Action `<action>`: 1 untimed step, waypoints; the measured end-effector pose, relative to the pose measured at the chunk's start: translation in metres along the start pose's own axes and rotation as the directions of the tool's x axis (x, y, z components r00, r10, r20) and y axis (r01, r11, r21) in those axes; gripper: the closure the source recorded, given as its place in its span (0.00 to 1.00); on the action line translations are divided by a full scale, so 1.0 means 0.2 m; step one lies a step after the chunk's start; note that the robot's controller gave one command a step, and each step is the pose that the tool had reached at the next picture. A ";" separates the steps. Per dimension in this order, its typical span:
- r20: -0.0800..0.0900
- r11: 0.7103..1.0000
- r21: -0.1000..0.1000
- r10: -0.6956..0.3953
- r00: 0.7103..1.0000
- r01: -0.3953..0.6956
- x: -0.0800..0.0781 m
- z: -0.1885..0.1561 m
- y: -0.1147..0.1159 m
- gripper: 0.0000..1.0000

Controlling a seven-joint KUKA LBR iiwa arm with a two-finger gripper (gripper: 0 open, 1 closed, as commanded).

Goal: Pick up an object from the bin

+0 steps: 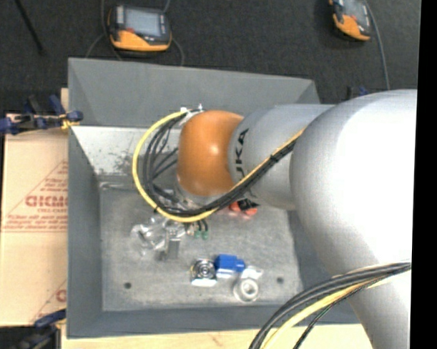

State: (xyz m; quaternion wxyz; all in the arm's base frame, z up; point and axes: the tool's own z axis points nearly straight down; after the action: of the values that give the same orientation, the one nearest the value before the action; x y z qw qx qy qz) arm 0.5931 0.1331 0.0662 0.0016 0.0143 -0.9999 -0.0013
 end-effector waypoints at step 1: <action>0.007 1.000 0.001 0.007 1.000 -0.007 -0.01 -0.02 -0.02 1.00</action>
Offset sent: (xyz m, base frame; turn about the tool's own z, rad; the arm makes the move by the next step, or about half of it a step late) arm 0.0000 0.0000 0.0000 0.0000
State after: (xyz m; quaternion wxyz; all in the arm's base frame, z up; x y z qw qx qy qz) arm 0.5959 0.1298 0.0710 -0.0022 0.0110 -0.9999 -0.0009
